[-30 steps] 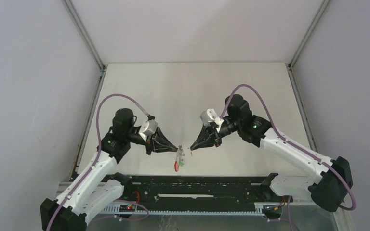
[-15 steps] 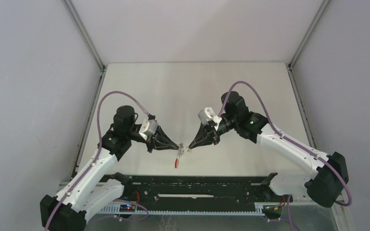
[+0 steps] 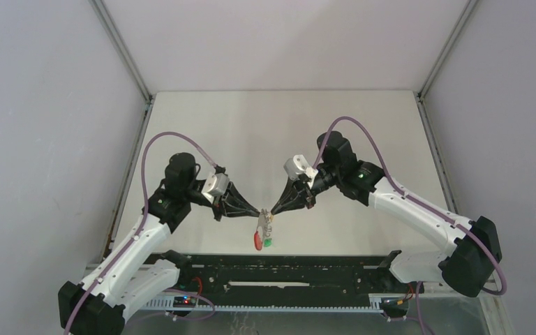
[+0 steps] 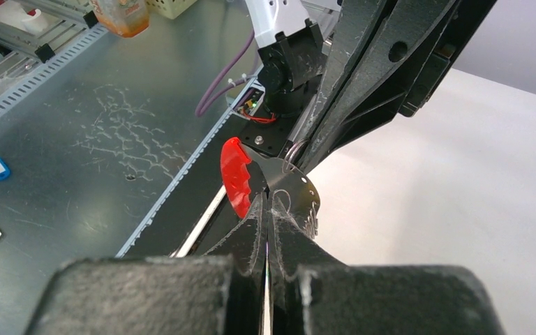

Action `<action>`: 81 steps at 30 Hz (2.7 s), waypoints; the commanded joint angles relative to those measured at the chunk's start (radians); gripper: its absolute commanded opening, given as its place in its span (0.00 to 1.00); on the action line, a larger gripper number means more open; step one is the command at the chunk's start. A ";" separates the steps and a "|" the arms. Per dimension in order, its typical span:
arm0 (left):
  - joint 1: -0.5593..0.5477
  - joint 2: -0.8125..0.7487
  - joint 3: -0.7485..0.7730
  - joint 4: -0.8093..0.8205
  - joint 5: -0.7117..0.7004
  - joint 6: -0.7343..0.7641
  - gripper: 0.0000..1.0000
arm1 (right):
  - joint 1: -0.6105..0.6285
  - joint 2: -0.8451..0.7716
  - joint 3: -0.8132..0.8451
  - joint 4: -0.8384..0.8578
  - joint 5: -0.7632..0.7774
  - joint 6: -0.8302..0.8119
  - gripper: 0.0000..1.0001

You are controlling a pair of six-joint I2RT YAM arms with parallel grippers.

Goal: Put the keys on the keyring

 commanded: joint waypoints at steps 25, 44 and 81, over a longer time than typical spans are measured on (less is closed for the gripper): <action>-0.007 -0.008 0.039 0.070 -0.018 -0.014 0.00 | 0.026 0.035 0.082 0.013 -0.035 -0.019 0.00; -0.007 -0.010 0.033 0.076 -0.021 -0.018 0.00 | 0.031 0.030 0.084 0.019 -0.026 -0.018 0.00; -0.019 -0.016 0.015 0.081 -0.015 -0.010 0.00 | 0.046 0.067 0.083 0.220 -0.015 0.120 0.00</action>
